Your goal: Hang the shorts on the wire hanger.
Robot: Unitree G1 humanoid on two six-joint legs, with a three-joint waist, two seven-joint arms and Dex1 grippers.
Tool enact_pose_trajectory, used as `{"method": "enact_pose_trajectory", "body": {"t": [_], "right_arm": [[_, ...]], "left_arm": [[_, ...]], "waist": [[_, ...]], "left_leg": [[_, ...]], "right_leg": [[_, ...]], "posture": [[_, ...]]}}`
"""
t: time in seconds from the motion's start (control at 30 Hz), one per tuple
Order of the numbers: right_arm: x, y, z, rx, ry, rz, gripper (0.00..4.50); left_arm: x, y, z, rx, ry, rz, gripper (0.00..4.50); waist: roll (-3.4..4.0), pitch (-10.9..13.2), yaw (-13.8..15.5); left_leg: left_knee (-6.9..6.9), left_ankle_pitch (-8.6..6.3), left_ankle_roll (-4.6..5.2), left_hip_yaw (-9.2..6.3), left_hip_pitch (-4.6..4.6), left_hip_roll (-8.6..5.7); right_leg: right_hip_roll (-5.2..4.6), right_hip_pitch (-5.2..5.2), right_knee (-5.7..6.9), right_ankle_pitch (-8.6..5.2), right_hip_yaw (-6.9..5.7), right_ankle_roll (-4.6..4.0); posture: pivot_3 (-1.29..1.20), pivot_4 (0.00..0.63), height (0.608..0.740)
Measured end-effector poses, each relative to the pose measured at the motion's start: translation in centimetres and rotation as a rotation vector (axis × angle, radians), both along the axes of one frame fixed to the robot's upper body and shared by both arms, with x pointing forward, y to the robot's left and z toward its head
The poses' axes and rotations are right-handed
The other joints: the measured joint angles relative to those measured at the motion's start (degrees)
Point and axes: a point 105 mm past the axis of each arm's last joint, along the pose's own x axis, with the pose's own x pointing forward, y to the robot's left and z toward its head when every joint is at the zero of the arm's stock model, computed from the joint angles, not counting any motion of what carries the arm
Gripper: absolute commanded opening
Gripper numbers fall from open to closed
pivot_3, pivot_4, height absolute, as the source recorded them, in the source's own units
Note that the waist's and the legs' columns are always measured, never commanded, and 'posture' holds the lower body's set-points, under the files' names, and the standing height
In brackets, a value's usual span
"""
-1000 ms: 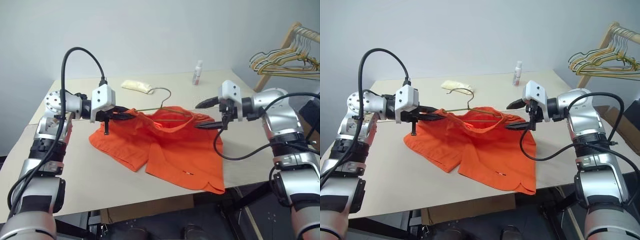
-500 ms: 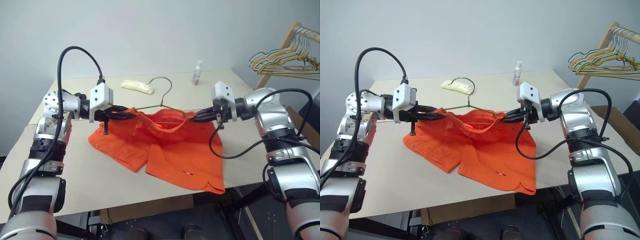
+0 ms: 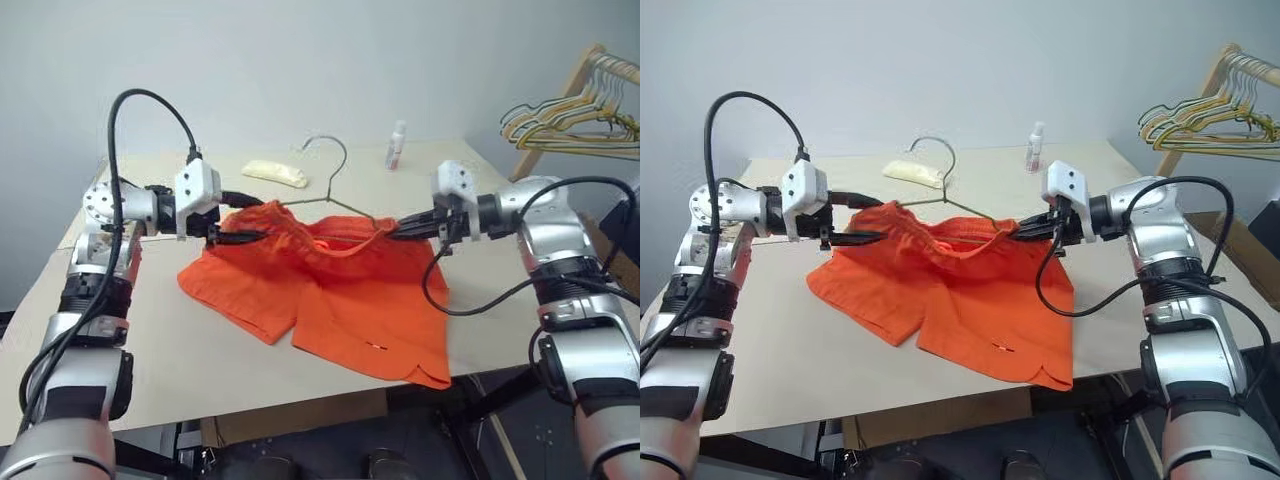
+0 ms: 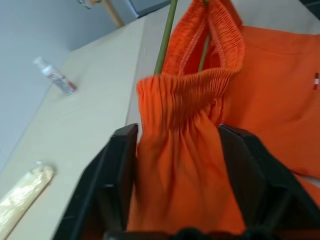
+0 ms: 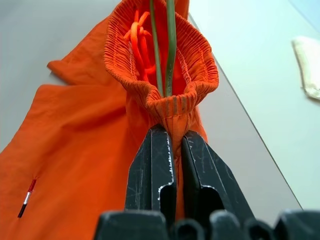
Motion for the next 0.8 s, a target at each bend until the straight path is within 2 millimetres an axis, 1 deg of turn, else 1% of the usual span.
{"method": "enact_pose_trajectory", "body": {"t": [0.07, 0.1, 0.2, 0.3, 0.37, 0.53, 0.63, 0.8], "right_arm": [[-0.2, -1.2, 0.1, 0.009, -0.001, -0.052, 0.00], [-0.3, -1.9, 0.1, 0.009, -0.002, -0.078, 0.00], [-0.7, -3.7, 0.2, 0.017, -0.002, -0.185, 0.00], [-1.0, -5.8, 0.6, 0.031, 0.012, -0.337, 0.00], [-1.2, -7.3, 1.0, 0.047, 0.009, -0.464, 0.00], [-2.4, -11.3, 1.2, 0.080, 0.062, -0.803, 0.00], [-3.8, -14.2, 1.2, 0.107, 0.119, -1.008, 0.00], [-6.2, -18.8, 1.1, 0.155, 0.170, -1.321, 0.00]], "left_arm": [[0.3, 0.8, 0.8, -0.036, -0.025, 0.042, 4.36], [0.5, 1.0, 1.3, -0.055, -0.039, 0.057, 4.46], [1.0, 1.6, 2.9, -0.117, -0.096, 0.110, 4.46], [1.5, 1.6, 3.5, -0.177, -0.120, 0.162, 4.46], [1.1, 0.9, 3.4, -0.205, -0.131, 0.140, 4.46], [-0.9, -1.8, 1.9, -0.321, -0.079, 0.046, 4.46], [-2.1, -3.4, 2.2, -0.397, -0.079, 0.009, 4.46], [-3.1, -4.3, 3.0, -0.507, -0.082, 0.017, 4.46]], "waist": [[0.00, 0.0, 0.0], [0.00, 0.0, 0.0], [0.00, 0.0, 0.0], [0.00, 0.0, 0.0], [0.00, 0.0, -0.1], [0.01, 0.0, -0.4], [0.01, 0.0, -0.7], [0.07, -0.1, -1.8]], "left_leg": [[0.01, 0.00, 0.01, -0.02, -0.07, 0.02], [0.01, 0.00, 0.01, -0.03, -0.10, 0.02], [0.01, -0.01, 0.02, -0.05, -0.15, 0.03], [0.05, -0.02, 0.03, -0.06, -0.21, 0.07], [0.05, -0.04, 0.07, -0.05, -0.23, 0.09], [0.13, -0.08, 0.14, 0.01, -0.52, 0.07], [0.15, -0.10, 0.17, 0.02, -0.61, 0.05], [0.16, -0.11, 0.20, 0.10, -0.59, 0.02]], "right_leg": [[-0.03, -0.04, -0.02, 0.00, -0.01, 0.00], [-0.04, -0.05, -0.02, 0.00, -0.02, 0.00], [-0.08, -0.08, -0.02, 0.00, -0.03, 0.00], [-0.12, -0.09, -0.01, 0.00, -0.03, 0.00], [-0.14, -0.11, -0.01, 0.00, 0.00, 0.00], [-0.26, -0.36, -0.02, 0.02, 0.08, 0.01], [-0.33, -0.41, -0.08, 0.03, 0.09, 0.02], [-0.39, -0.40, -0.16, 0.04, 0.17, 0.04]], "posture": [[0.14, 0.000, 0.740], [0.14, 0.000, 0.740], [0.11, 0.000, 0.740], [0.08, 0.000, 0.740], [0.06, 0.000, 0.740], [0.00, 0.000, 0.740], [-0.03, 0.000, 0.740], [-0.06, 0.000, 0.740]]}}
